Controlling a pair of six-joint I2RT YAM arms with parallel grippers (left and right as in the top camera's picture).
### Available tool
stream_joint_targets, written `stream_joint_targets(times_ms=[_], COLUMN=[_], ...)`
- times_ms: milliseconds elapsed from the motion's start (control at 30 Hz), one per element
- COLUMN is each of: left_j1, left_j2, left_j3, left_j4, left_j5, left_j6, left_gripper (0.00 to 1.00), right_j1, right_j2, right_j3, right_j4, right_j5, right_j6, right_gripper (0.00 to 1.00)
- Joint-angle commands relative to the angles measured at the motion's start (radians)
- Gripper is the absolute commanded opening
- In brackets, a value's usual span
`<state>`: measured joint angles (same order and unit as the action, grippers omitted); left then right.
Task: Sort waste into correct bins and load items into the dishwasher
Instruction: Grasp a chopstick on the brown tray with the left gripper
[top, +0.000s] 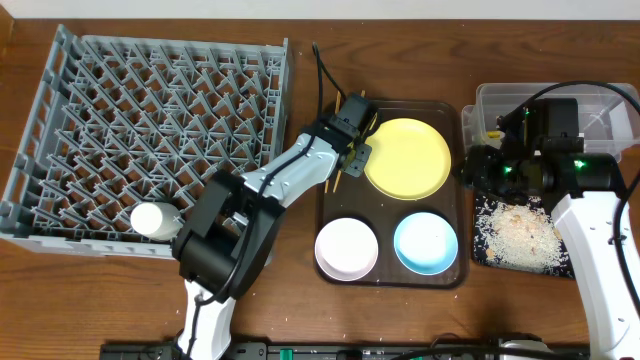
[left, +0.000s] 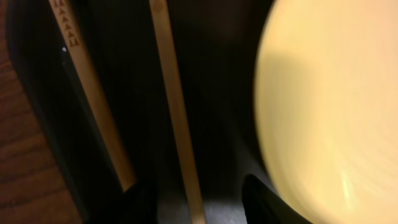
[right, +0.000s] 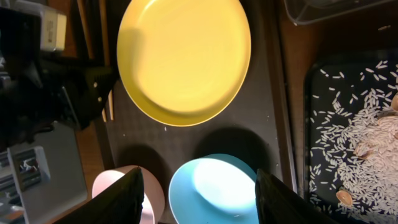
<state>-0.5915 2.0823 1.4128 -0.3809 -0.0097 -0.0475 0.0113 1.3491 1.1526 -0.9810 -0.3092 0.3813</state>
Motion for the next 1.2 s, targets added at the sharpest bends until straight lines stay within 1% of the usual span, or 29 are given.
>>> stream_joint_targets(times_ms=[0,333,533,600,633,667,700,833,933,1067,1167], left_j1=[0.003,0.003,0.003,0.003,0.003,0.003,0.003,0.003,0.006,0.034,0.089], left_j2=[0.013,0.051,0.084,0.077,0.072,0.06,0.044,-0.055,-0.173,-0.33,-0.426], left_j3=[0.023,0.015,0.014,0.014,0.014,0.014,0.015,0.028,0.028,0.028,0.027], left_j4=[0.018,0.04,0.021,0.021,0.021,0.02,0.018,-0.006,-0.039,-0.165,-0.292], left_j5=[-0.029,-0.029,-0.028,-0.028,-0.028,-0.027,-0.023,-0.017,-0.018,-0.053,-0.12], left_j6=[0.01,0.01,-0.007,-0.023,-0.031,-0.041,-0.044,-0.091,-0.115,-0.115,-0.115], left_gripper=[0.42,0.41,0.29,0.2,0.15,0.11,0.08,0.08,0.08,0.08,0.08], right_j1=[0.003,0.009,0.009,0.009,0.009,0.009,0.009,0.009,0.009,0.009,0.009], right_j2=[-0.003,-0.003,-0.003,-0.003,-0.003,-0.003,-0.003,-0.003,-0.003,-0.003,-0.003], right_j3=[0.011,0.011,0.01,0.011,0.011,0.01,0.011,0.011,0.011,0.01,0.01], right_j4=[0.0,0.003,0.0,0.001,0.001,0.002,0.003,0.01,0.014,0.015,0.016], right_j5=[-0.013,-0.01,-0.01,-0.01,-0.01,-0.01,-0.009,-0.009,-0.009,-0.009,-0.009], right_j6=[-0.016,-0.016,-0.016,-0.016,-0.016,-0.016,-0.016,-0.016,-0.016,-0.016,-0.016], right_gripper=[0.56,0.56,0.55,0.55,0.55,0.55,0.55,0.55,0.55,0.55,0.56])
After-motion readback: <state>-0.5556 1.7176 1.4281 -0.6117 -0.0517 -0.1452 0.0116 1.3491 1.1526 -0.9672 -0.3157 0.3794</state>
